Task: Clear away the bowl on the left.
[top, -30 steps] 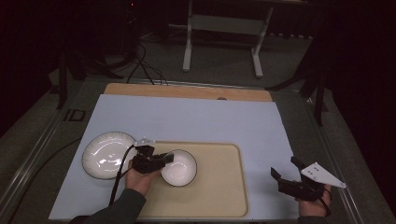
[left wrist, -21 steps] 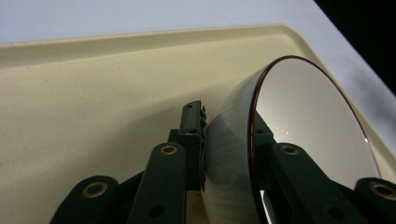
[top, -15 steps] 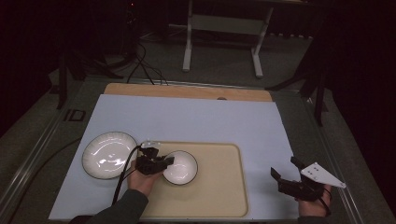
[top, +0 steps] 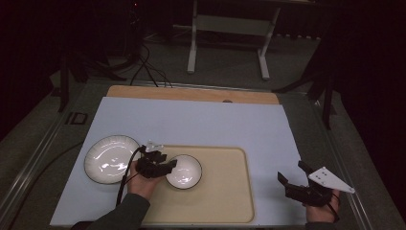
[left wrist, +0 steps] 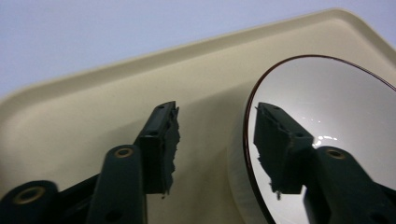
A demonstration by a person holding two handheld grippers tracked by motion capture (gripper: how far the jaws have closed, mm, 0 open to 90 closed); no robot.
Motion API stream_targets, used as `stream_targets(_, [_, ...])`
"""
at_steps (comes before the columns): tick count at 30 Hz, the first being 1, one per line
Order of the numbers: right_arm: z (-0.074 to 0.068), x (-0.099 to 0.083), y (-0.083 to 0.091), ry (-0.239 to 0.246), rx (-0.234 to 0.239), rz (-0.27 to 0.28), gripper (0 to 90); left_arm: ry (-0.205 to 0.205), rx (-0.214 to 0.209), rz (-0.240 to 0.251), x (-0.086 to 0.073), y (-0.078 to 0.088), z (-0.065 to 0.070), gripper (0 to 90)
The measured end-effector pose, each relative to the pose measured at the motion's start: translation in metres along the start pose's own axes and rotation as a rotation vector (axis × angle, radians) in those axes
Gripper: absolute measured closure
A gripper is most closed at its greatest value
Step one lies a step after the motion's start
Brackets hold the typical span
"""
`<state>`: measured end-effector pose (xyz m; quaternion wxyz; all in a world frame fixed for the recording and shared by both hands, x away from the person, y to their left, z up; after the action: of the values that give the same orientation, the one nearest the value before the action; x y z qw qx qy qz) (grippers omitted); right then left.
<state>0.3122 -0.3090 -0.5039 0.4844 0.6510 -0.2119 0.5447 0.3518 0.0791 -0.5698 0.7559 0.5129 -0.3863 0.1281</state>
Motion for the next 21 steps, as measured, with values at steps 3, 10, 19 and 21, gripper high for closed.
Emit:
stream_targets(3, [0.0, 0.0, 0.0, -0.003, -0.001, 0.002, 13.5, -0.037, 0.014, 0.022, 0.004, 0.006, 0.0, 42.7])
stream_targets(10, [0.0, 0.0, 0.0, -0.002, -0.002, 0.003, 13.5, -0.08, 0.016, 0.074, 0.012, 0.024, -0.008, 38.0])
stream_targets(19, [0.001, 0.0, 0.0, -0.003, -0.003, 0.004, 13.6, -0.099, 0.036, 0.155, 0.018, 0.051, -0.032, 36.5])
stream_targets(21, [0.001, 0.0, 0.0, -0.004, -0.002, 0.004, 13.5, -0.108, 0.052, 0.161, 0.018, 0.056, -0.038, 35.7])
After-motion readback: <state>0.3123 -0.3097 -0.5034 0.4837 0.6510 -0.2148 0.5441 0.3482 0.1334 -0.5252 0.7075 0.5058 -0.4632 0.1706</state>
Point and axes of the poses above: each handheld gripper's, and its own axes: y roughly backward along the jaws, x roughly out of its top, z roughly to its right, the point moved 10 cm from there along -y, roughly forward along the jaws, and after that the axes turned 2 degrees about x, right-handed, at the moved point
